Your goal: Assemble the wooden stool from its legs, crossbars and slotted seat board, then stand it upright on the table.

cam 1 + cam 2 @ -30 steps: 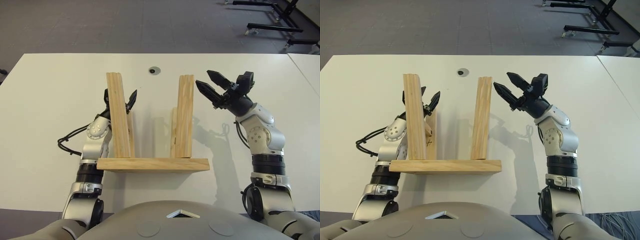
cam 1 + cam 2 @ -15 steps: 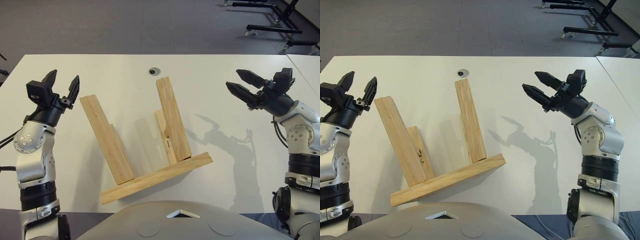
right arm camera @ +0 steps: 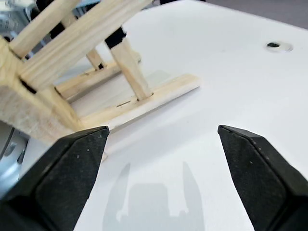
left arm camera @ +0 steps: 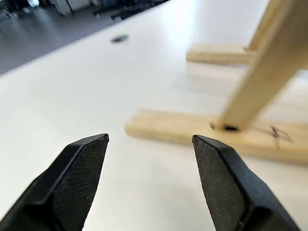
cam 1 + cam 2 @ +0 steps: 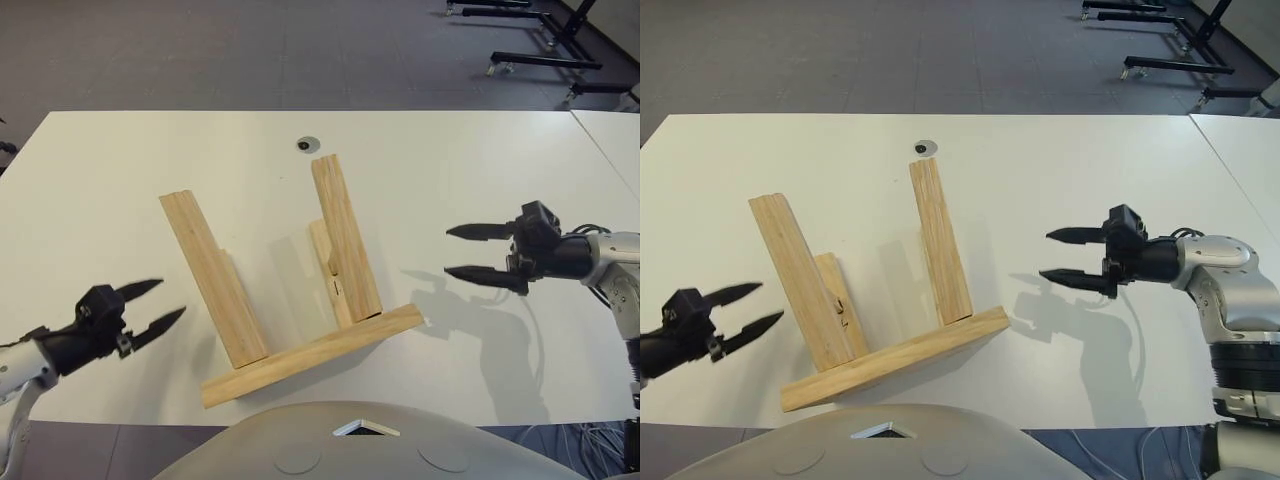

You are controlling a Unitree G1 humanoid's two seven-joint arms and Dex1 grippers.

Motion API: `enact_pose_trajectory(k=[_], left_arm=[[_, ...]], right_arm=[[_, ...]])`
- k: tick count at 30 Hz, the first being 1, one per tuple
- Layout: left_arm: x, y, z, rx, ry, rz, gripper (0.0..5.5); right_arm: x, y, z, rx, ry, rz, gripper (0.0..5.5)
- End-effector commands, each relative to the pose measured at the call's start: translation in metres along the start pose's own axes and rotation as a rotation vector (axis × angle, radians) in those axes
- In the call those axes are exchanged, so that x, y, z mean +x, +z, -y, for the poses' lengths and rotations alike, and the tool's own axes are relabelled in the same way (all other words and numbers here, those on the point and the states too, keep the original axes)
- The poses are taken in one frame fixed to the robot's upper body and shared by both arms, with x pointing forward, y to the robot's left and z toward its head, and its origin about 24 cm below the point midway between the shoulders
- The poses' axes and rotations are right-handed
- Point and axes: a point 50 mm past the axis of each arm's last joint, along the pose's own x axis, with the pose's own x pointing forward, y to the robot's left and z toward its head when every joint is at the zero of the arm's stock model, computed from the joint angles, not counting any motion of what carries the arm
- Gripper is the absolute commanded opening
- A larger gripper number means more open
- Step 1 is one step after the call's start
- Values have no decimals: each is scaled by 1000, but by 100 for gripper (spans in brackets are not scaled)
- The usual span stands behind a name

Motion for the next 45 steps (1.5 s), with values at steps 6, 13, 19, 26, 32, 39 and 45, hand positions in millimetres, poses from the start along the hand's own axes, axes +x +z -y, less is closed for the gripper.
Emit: enact_pose_trajectory(k=[6, 13, 19, 26, 32, 39, 45], left_arm=[[20, 11, 35, -53, -291, -60, 319], [5, 6, 65, -106, -404, -182, 319], [0, 5, 64, -95, -418, -213, 319], [-4, 3, 65, -104, -424, -219, 319], [-5, -2, 64, -119, -390, -214, 319], [-9, -12, 50, -136, -322, -224, 319], [-16, -15, 53, -200, -275, -138, 319]], right_arm=[[45, -20, -13, -62, 234, -133, 420], [45, -24, -19, -56, 302, -171, 420], [76, -23, -29, -80, 365, -105, 420], [86, -26, -40, -79, 427, -91, 359], [85, -29, -46, -58, 455, -70, 247], [87, -26, -55, -40, 466, -46, 178], [82, -24, -60, 24, 458, 4, 175]])
